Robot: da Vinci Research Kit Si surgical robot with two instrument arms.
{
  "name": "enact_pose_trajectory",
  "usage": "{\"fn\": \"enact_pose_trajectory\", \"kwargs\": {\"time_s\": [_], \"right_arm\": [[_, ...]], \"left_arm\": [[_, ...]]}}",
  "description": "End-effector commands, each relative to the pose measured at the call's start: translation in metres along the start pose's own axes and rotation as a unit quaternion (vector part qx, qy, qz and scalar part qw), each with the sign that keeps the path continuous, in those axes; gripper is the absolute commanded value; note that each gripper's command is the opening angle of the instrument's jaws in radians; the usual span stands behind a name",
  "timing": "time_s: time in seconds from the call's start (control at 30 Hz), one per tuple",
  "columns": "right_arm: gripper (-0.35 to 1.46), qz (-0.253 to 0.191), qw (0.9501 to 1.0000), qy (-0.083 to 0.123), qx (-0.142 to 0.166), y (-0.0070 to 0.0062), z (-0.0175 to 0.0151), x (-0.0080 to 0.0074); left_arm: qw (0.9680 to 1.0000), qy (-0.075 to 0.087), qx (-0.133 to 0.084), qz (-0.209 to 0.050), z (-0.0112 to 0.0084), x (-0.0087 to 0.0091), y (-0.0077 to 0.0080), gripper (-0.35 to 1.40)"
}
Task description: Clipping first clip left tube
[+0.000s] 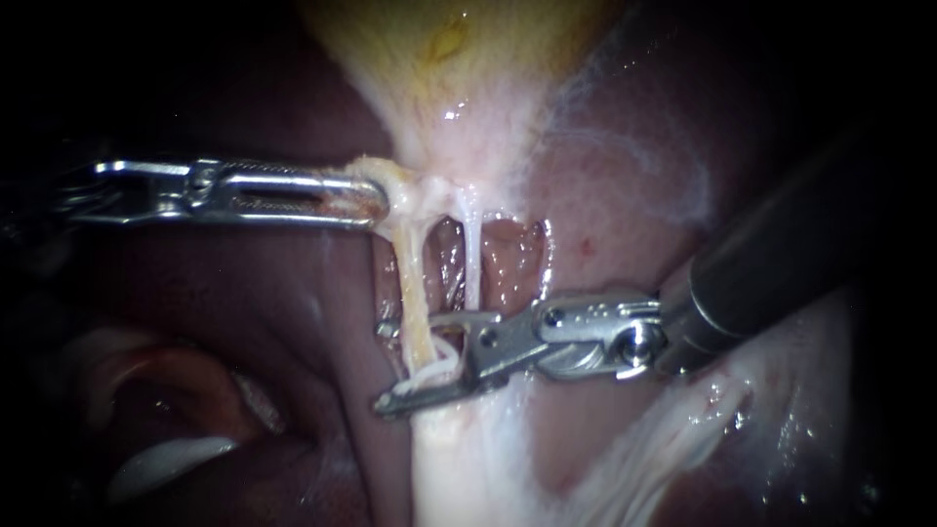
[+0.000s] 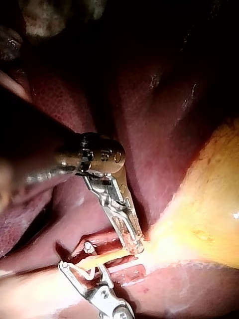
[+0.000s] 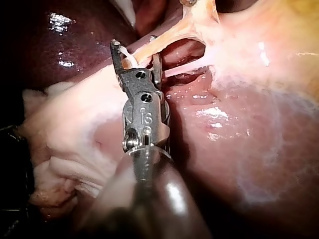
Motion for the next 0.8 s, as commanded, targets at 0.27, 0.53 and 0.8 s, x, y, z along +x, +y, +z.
{"fn": "enact_pose_trajectory", "kwargs": {"time_s": [0.27, 0.53, 0.8], "right_arm": [[0.41, 0.009, 0.9999, 0.002, 0.005, 0.0003, 0.0007, 0.0002], [0.39, 0.024, 0.9993, 0.011, 0.027, 0.0003, 0.0011, -0.0006], [0.36, 0.031, 0.9988, 0.017, 0.035, 0.0007, 0.0011, -0.0008]], "left_arm": [[1.0000, 0.000, 0.000, 0.000, 0.0000, 0.0000, 0.0000, -0.35], [1.0000, 0.000, 0.000, 0.000, 0.0000, 0.0000, 0.0000, -0.35], [1.0000, 0.000, 0.000, -0.003, 0.0000, 0.0001, 0.0001, -0.35]]}}
